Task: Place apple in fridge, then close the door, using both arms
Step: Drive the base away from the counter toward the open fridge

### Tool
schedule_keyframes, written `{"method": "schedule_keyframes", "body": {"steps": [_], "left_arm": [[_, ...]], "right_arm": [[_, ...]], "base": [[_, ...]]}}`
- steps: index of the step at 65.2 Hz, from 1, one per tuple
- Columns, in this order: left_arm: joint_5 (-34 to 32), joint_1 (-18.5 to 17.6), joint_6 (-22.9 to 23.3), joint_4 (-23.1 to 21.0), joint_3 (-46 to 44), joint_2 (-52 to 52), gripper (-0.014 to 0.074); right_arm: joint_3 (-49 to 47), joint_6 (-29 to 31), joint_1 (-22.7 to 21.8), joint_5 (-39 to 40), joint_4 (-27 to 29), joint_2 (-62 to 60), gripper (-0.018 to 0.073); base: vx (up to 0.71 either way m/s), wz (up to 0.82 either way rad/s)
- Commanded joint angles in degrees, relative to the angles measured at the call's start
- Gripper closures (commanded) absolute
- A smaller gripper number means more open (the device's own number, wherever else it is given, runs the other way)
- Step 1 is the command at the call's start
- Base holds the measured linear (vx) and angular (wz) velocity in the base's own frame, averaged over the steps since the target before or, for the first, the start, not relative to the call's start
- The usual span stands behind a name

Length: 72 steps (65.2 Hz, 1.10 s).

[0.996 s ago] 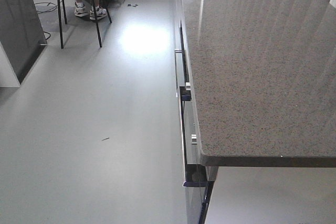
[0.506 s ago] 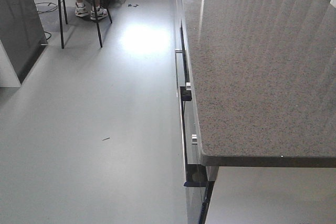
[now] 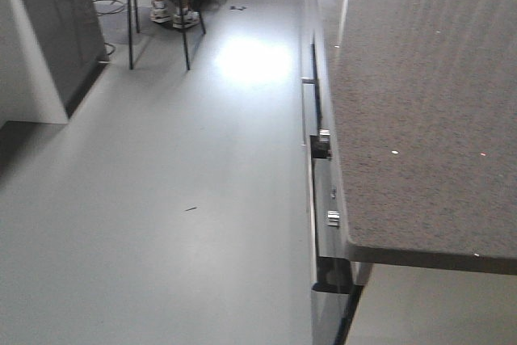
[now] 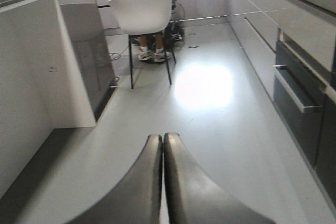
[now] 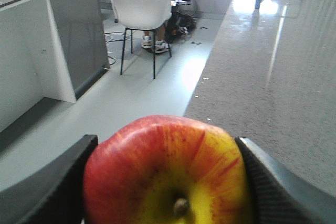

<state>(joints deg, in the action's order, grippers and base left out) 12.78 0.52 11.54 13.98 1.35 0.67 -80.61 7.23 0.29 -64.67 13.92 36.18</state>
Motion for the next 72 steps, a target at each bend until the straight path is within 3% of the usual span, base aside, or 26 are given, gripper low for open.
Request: {"method": "schedule_keyframes", "body": {"steps": [1, 72], "left_arm": [[-3.96, -0.41, 0.10, 0.14, -0.98, 0.87, 0.0603], [-3.96, -0.41, 0.10, 0.14, -0.98, 0.87, 0.0603]], "right_arm": [[-1.09, 0.18, -0.29, 4.84, 0.17, 0.61, 0.0429], [-1.09, 0.18, -0.29, 4.84, 0.17, 0.61, 0.0429]], "base": [[0.00, 0.32], [0.00, 0.46]]}}
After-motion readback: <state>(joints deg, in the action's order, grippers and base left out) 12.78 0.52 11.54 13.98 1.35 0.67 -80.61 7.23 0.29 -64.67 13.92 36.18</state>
